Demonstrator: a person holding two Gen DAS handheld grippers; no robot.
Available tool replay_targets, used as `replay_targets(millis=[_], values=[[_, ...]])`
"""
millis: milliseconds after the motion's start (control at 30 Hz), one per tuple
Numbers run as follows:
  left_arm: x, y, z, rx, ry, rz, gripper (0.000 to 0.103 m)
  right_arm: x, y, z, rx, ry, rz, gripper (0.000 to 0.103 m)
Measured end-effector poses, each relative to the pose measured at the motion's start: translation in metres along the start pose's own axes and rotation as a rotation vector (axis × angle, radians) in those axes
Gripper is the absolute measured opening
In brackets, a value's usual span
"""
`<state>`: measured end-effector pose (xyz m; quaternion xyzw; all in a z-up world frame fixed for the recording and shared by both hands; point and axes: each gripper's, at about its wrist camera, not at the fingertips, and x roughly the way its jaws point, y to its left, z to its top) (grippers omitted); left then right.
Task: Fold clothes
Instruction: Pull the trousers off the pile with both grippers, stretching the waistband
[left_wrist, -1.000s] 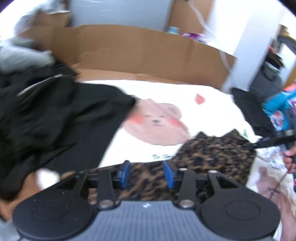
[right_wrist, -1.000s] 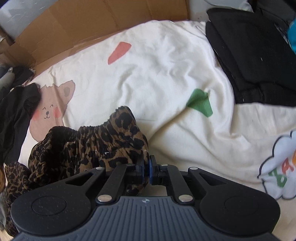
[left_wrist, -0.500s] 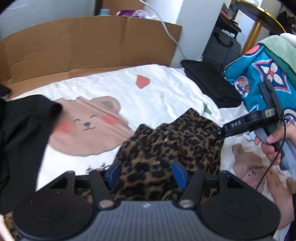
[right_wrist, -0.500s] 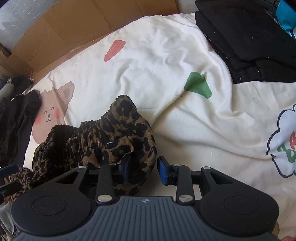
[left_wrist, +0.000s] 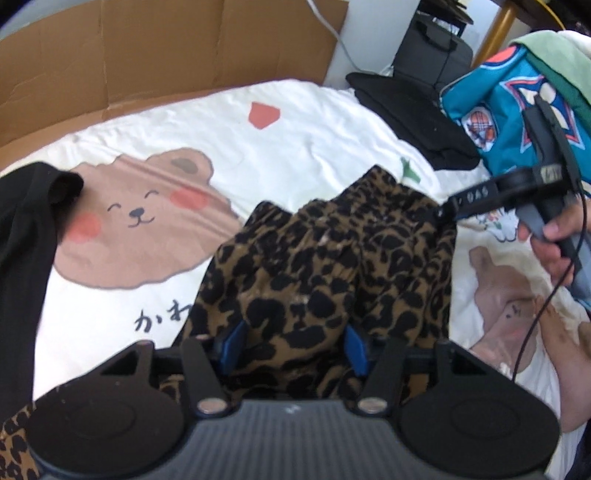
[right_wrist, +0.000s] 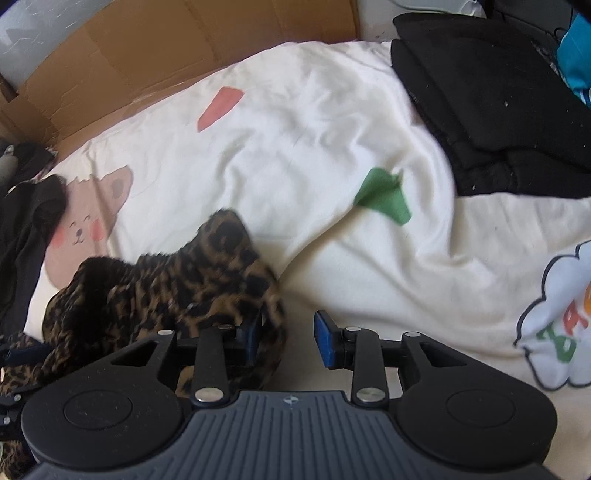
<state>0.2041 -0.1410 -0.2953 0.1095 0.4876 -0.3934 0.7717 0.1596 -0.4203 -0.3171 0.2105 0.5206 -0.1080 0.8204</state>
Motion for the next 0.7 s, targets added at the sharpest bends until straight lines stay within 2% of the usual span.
replay_targets(millis=[33, 100, 133, 167, 533, 567, 633, 667, 700], values=[[0.0, 0.001, 0.0, 0.006, 0.0, 0.002, 0.053, 0.002, -0.001, 0.001, 0.006, 0.004, -0.003, 0.038], [0.0, 0.002, -0.001, 0.02, -0.001, 0.007, 0.035, 0.004, -0.004, 0.002, 0.021, 0.01, -0.008, 0.037], [-0.001, 0.004, 0.0, 0.025, 0.0, 0.019, 0.017, 0.005, -0.005, 0.001, 0.031, 0.008, -0.01, 0.037], [-0.002, 0.007, 0.0, 0.02, -0.004, 0.03, 0.009, 0.004, -0.006, 0.0, 0.041, 0.003, -0.01, 0.037], [-0.041, 0.089, 0.012, -0.181, -0.098, 0.189, 0.004, 0.004, 0.003, -0.011, 0.029, 0.018, 0.004, 0.035], [-0.043, 0.095, 0.014, -0.19, -0.103, 0.193, 0.004, 0.004, 0.003, -0.01, 0.024, 0.016, 0.003, 0.032], [-0.043, 0.105, 0.017, -0.197, -0.108, 0.196, 0.004, 0.004, 0.005, -0.009, 0.008, 0.005, 0.0, 0.007], [-0.041, 0.107, 0.018, -0.197, -0.107, 0.197, 0.004, 0.002, 0.006, -0.006, -0.003, -0.014, -0.004, 0.001], [-0.039, 0.11, 0.019, -0.197, -0.106, 0.198, 0.004, 0.0, 0.006, -0.004, -0.014, -0.033, -0.009, 0.001]])
